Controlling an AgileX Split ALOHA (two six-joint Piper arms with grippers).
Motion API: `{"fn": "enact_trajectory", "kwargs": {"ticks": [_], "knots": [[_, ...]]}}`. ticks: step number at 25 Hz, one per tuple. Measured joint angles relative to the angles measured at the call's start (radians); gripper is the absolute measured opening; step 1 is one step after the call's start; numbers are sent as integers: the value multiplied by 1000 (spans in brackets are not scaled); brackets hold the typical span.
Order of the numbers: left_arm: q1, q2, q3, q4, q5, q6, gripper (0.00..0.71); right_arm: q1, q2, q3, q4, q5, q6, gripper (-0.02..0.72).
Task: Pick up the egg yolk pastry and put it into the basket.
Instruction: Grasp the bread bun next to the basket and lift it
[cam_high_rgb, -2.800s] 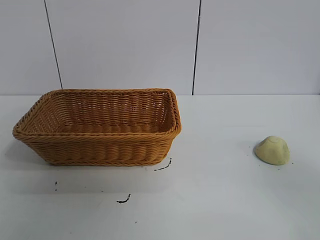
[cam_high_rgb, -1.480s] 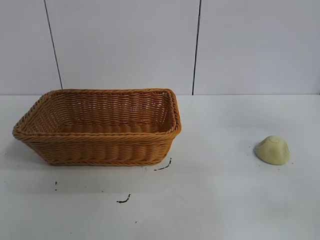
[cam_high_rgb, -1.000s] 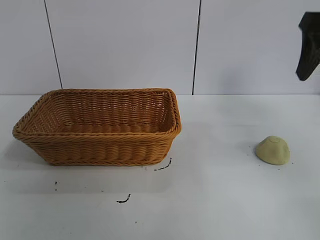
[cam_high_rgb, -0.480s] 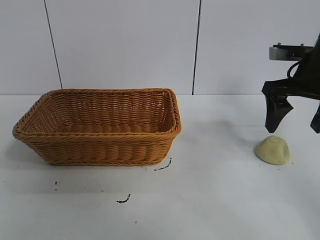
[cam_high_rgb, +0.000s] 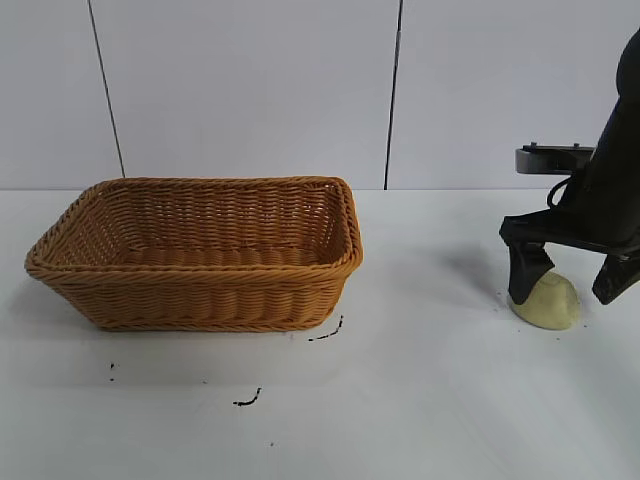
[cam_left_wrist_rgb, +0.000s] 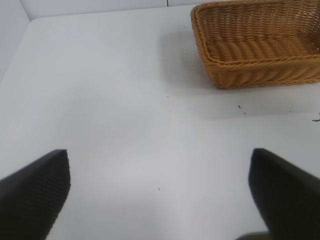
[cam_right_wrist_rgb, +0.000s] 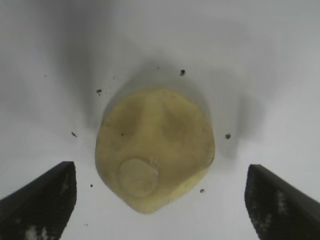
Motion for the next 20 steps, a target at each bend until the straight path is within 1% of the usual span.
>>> {"fn": "enact_trajectory", "kwargs": {"ticks": [3,9,12,15,20], "knots": [[0,0,0,0,0,0,697,0,11,-1,1,-38,0,655],[0,0,0,0,0,0,697,0,41,-15,22,-47,1,652],[0,0,0,0,0,0,697,0,43,-19,26,-47,1,610],[0,0,0,0,0,0,697,0,44,-20,28,-45,1,519],[0,0,0,0,0,0,697,0,39,-23,29,-18,1,248]]}}
